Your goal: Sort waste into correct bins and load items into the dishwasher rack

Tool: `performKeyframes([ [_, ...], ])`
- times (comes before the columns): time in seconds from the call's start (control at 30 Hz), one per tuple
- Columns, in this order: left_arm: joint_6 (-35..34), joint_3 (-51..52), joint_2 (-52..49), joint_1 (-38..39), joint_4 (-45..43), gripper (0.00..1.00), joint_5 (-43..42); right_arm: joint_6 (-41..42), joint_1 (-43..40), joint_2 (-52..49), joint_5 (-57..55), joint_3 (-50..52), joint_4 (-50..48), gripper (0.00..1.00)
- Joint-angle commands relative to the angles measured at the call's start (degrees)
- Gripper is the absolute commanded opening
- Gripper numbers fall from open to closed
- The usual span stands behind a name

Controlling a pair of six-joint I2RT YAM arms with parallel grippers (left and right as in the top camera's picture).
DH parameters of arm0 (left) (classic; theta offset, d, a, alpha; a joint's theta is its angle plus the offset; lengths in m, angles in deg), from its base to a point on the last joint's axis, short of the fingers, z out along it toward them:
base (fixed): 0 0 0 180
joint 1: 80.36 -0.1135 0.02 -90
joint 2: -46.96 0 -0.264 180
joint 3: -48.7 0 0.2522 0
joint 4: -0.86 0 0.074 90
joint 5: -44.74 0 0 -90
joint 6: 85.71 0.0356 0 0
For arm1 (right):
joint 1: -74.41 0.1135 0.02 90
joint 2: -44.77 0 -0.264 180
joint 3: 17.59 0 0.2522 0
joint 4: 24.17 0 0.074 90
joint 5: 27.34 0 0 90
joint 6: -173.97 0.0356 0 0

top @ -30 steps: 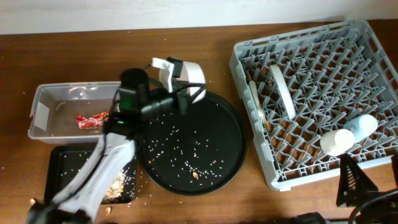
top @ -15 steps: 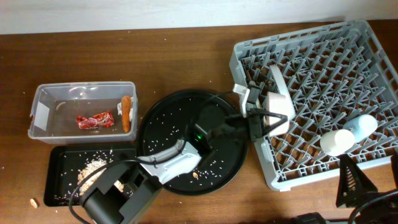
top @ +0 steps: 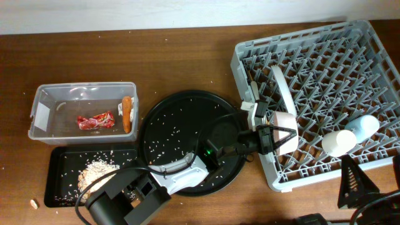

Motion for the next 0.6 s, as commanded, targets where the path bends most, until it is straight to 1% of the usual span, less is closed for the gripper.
performKeyframes([
  [0.0,-2.38,3.26,-0.31,-0.26,-0.35,0.0,4.57,0.04,0.26,0.02,0.11,-0.11,-0.11,0.99],
  [0.07,-2.38,4.2,-0.31,-0.26,-0.39,0.0,6.54,0.04,0.26,0.02,0.11,-0.11,-0.11,0.99],
  [0.17,-2.82,4.2,-0.31,-0.35,-5.07,0.0,6.67,0.04,0.28,0.02,0.11,-0.11,-0.11,0.99],
  [0.47,-4.0,4.2,-4.37,-0.26,-5.99,0.01,6.43,0.04,0.26,0.02,0.11,-0.11,-0.11,0.98],
  [0.5,-4.0,4.2,-4.37,-0.24,-6.8,0.07,6.4,0.04,0.28,0.02,0.11,-0.11,-0.11,0.99],
  [0.53,-4.0,4.2,-4.37,-0.26,-7.74,0.17,6.34,0.04,0.28,0.02,0.11,-0.11,-0.11,0.99],
  [0.57,-4.0,4.2,-4.37,-0.26,-8.81,0.36,6.16,0.04,0.28,0.02,0.11,-0.11,-0.11,0.99],
])
